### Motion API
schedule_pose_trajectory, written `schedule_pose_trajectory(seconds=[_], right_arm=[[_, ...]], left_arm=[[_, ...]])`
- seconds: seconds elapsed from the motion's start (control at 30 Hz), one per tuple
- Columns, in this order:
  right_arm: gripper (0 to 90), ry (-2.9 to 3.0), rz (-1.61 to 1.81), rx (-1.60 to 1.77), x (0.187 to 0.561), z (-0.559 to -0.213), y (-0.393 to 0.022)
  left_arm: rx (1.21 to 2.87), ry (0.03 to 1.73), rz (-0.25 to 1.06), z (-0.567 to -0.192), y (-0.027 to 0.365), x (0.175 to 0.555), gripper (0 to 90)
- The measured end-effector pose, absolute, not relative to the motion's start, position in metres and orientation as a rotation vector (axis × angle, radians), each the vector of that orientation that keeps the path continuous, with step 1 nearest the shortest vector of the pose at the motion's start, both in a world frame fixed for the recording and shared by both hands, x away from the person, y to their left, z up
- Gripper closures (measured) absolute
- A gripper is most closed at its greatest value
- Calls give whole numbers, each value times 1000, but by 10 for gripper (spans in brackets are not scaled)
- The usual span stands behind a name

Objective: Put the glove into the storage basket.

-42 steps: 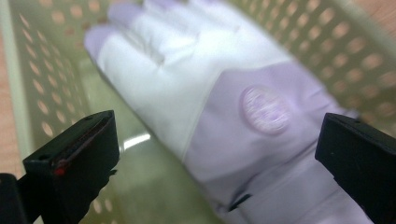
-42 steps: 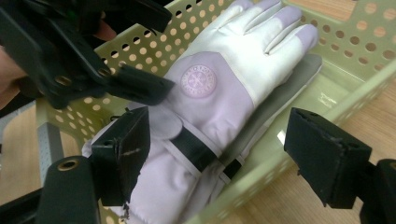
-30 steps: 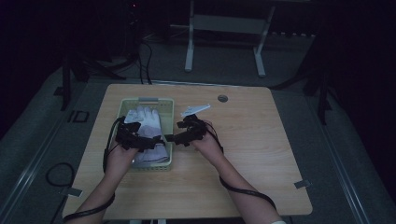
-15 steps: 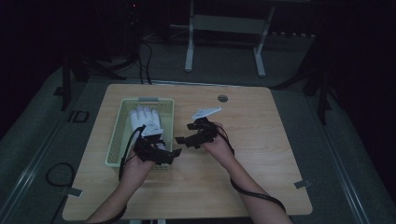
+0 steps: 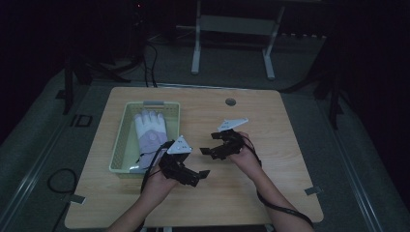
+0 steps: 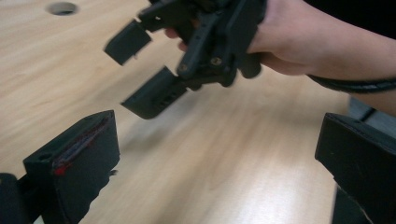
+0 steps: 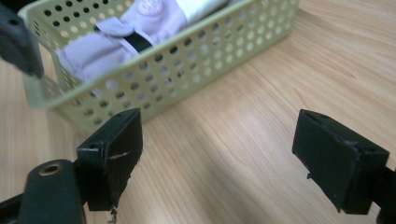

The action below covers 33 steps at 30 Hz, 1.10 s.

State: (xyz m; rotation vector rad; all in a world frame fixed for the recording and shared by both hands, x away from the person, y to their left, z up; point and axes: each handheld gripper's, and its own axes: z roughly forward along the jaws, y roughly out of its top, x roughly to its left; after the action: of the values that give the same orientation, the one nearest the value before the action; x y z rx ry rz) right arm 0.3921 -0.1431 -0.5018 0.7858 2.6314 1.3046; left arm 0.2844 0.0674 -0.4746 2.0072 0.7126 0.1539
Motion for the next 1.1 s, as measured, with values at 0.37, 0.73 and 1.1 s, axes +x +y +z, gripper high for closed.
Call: schedule_pose_trajectory(seconds=[0.37,0.73,1.1], right_arm=[[160,2615,1306,805,379,-523,-185],[142,2606,1254,814,363,-539,-216],[142,2588,1239,868,355,-552,-243]], left_arm=[[2053,607,83,-492,35,275,1],[2116,542,25,-521,5,271,2],[2164,527,12,-554,-10,273,1]])
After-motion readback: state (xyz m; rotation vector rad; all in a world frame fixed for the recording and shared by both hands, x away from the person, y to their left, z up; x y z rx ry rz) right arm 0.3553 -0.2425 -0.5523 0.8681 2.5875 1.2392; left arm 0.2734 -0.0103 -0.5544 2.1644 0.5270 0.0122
